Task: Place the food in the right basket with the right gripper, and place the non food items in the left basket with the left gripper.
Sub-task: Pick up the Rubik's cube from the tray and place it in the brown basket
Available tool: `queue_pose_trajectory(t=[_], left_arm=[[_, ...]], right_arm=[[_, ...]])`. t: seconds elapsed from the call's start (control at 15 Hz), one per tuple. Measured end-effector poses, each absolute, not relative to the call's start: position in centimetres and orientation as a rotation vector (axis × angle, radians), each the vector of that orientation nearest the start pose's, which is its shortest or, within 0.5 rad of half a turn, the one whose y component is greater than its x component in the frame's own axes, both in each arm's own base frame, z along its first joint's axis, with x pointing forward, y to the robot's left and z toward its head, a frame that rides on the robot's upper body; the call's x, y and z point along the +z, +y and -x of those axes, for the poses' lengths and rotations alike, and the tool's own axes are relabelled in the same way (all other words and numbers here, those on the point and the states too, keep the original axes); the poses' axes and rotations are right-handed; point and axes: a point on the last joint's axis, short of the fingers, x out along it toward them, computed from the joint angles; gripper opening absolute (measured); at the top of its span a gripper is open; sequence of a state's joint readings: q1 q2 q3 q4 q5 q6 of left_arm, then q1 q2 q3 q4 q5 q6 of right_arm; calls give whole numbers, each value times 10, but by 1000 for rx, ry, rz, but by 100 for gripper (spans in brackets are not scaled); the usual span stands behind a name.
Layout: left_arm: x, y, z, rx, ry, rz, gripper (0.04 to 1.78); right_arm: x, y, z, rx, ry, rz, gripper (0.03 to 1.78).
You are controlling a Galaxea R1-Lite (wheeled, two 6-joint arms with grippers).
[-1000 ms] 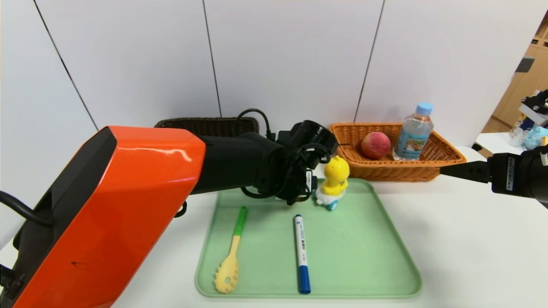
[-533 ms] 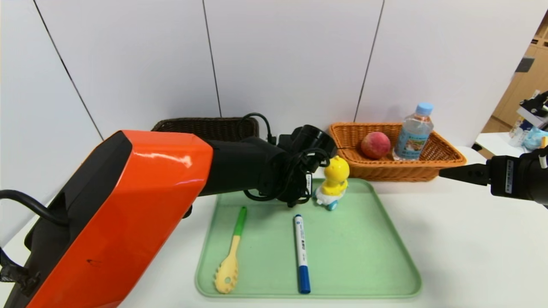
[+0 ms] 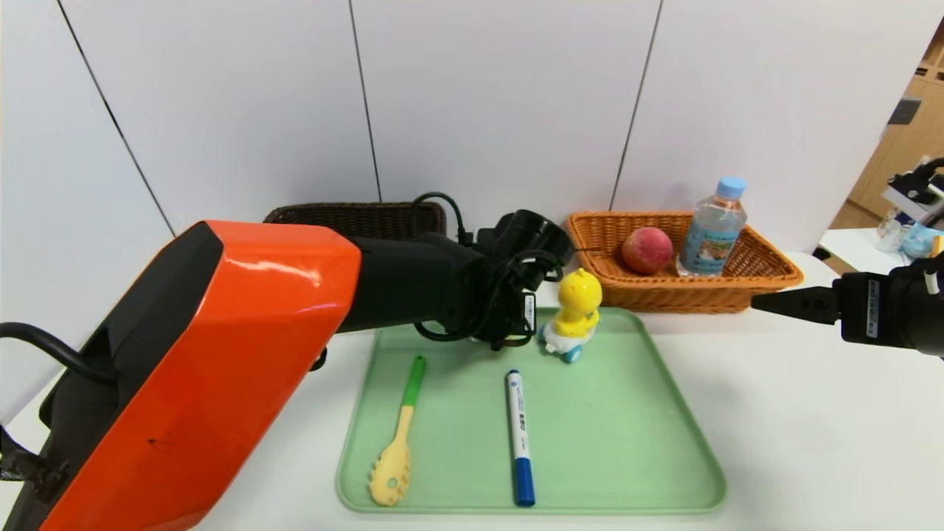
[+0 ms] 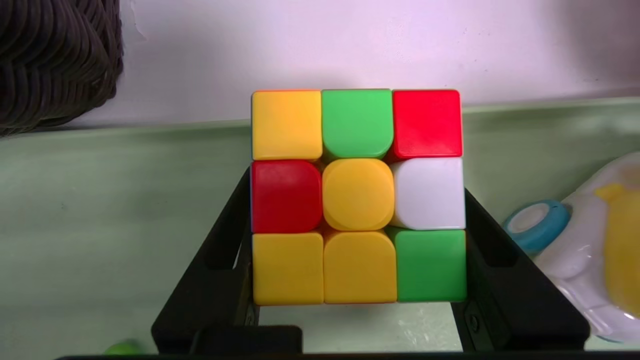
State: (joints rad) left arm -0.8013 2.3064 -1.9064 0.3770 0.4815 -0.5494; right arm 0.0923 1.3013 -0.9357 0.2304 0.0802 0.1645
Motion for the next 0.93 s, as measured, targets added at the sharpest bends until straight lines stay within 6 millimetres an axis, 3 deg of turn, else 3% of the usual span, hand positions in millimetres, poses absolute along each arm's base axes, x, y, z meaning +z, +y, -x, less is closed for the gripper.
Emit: queue_pose_trajectory(t=[0.2, 0.53, 0.73, 0.93], left_arm=[[183, -320, -318, -239, 697, 124, 100], [261, -290, -285, -410, 643, 238, 100], [304, -256, -270, -370, 534, 233, 100], [335, -208, -275, -288, 427, 232, 100]], right_arm=[[238, 20, -194, 119, 615, -155, 171], [237, 20, -194, 118, 616, -158, 171], [237, 20, -196, 118, 612, -158, 171], [236, 20, -197, 117, 617, -158, 171]])
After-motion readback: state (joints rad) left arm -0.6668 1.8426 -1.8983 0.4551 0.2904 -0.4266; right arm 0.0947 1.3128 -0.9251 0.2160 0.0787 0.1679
